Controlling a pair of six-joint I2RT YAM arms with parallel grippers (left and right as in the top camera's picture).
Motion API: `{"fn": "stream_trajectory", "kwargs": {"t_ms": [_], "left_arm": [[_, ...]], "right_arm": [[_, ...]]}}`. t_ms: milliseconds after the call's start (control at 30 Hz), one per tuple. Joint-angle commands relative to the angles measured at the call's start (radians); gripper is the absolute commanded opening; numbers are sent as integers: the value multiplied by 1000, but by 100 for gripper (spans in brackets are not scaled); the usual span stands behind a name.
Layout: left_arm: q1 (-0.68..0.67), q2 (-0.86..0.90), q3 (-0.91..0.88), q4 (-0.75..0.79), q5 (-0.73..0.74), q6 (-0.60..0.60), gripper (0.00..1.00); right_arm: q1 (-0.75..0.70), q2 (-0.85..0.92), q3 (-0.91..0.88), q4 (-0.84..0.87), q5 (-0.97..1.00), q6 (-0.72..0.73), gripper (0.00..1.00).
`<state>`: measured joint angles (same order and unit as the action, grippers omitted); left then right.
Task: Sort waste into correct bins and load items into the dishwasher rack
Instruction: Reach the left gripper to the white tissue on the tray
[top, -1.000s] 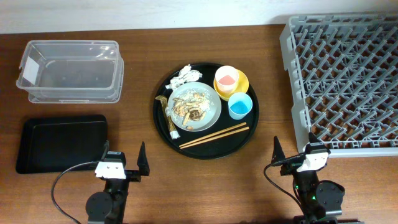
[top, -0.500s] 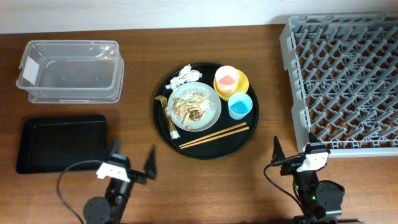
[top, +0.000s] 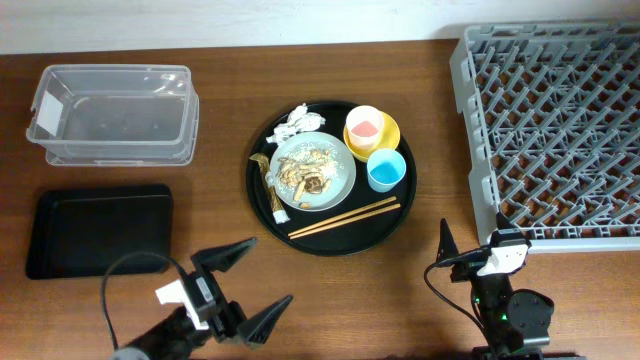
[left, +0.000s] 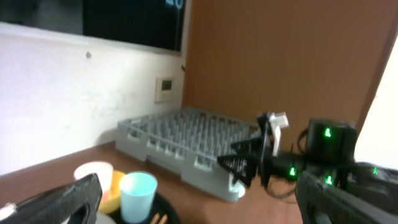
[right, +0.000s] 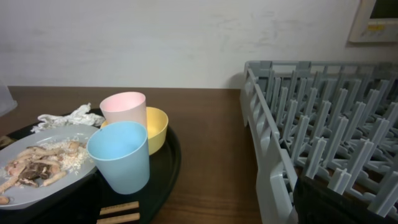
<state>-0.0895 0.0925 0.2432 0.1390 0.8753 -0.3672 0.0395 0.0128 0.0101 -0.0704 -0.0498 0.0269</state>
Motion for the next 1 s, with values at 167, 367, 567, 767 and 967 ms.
{"fn": "stream_trajectory", "kwargs": {"t_ms": [167, 367, 567, 767, 967], "left_arm": [[0, 711, 909, -800, -379, 426, 99], [-3, 1115, 1399, -1186, -301, 440, 99], [-58, 1362, 1623, -1343, -680, 342, 99], [-172, 1626, 1748, -1345, -851, 307, 99], [-192, 1812, 1748, -1211, -715, 307, 99]], "right_arm": [[6, 0, -5, -5, 6, 6, 98], [6, 0, -5, -5, 6, 6, 98], [6, 0, -5, -5, 6, 6, 98], [6, 0, -5, -5, 6, 6, 98], [6, 0, -5, -5, 6, 6, 98]]}}
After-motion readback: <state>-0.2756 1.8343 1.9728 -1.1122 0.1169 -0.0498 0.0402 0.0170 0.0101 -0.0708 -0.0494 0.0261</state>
